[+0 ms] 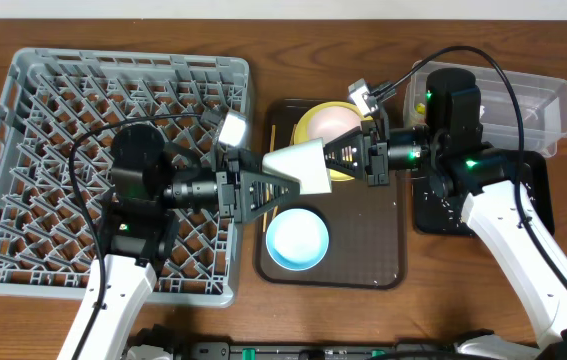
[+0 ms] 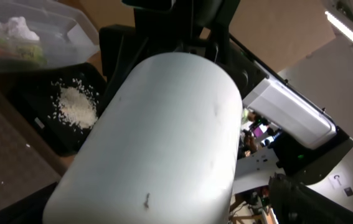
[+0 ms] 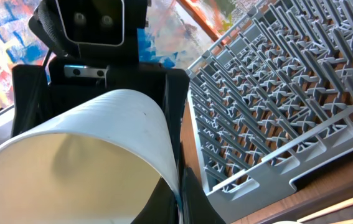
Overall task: Sort waste into correct bins and load items into the dishwasher
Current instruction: 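Grasp the white cup with the left gripper from the right gripper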
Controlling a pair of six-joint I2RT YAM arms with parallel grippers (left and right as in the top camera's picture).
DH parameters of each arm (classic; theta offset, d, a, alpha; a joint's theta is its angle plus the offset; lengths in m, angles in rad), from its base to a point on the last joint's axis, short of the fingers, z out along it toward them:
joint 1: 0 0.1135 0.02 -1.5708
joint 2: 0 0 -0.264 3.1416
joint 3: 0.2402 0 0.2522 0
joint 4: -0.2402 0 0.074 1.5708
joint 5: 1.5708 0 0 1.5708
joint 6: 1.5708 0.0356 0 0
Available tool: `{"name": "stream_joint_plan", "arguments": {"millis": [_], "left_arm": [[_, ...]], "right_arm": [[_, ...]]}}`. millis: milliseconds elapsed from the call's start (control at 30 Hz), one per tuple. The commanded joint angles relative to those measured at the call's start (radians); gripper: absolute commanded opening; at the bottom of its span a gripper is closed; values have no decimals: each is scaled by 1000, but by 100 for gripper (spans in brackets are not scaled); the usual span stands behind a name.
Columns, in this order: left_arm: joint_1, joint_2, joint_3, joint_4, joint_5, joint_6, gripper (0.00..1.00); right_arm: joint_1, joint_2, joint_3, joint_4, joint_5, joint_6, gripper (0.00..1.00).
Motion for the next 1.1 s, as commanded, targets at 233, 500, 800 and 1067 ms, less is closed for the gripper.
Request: {"name": "stream_joint_plan", "arguments": {"millis": [233, 500, 800, 1067], "left_arm": [[-3, -2, 19, 27, -14, -31, 93], [-5, -1, 19, 34, -40, -53, 90], [-70, 1, 19, 75, -76, -66, 89], [-69, 1, 19, 75, -77, -73, 80]], "right_arm": [[-10, -3, 18, -2, -7, 14, 1], [1, -3, 18, -1, -5, 13, 1], [1, -3, 18, -1, -3, 14, 1], [0, -3, 18, -2, -3, 14, 2]]}}
